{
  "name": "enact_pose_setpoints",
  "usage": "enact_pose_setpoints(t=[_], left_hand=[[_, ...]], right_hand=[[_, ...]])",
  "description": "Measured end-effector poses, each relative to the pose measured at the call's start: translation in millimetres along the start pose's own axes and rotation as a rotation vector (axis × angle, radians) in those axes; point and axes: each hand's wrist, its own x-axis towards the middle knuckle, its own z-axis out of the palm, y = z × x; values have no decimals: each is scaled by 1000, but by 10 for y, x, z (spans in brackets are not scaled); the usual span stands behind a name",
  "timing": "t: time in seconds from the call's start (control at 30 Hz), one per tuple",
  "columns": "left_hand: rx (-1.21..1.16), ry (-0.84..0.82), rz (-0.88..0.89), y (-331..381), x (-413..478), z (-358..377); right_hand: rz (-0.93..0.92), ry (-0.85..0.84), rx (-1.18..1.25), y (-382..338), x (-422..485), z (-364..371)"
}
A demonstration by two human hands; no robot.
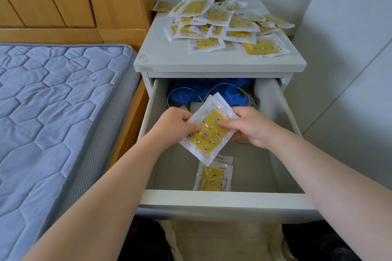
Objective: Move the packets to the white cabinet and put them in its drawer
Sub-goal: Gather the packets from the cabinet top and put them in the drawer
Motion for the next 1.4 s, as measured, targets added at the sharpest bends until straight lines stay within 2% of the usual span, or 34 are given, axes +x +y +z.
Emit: enact_pose_setpoints(t=[0.13,0.27,0.37,0.47,0.53,0.6,0.73,0.83,0.9,0.97,1.23,1.4], left_hand=[[172,-46,34,-32,45,38],[473,-56,-34,-254,139,45],[511,-31,-113,-381,167,21],[576,-55,-128,-440,193,68],[667,-118,-124,-461,208,110],[814,-228,-107,-482,250,147],[1055,-459,-41,-494,376,225],[1022,-524,88,-506,488,334],[961,-547,149,-528,518,400],[951,-560,165,-558,536,422],[1015,-768,-12,-661,516,426],[1022,-747,-27,-648,495,430]], right_hand=[[-11,29,-254,11,98,34],[130,60,-386,79,361,40],[242,-20,-548,174,593,213],[239,-140,-902,301,711,554],[171,-240,-1056,403,718,726],[78,-283,-1104,432,695,764],[38,-176,-1092,308,661,495],[170,-95,-1270,386,579,281],[294,-167,-1398,513,509,230],[317,-230,-1381,618,481,227],[34,-416,-1368,756,469,505],[-40,-441,-1378,729,404,557]])
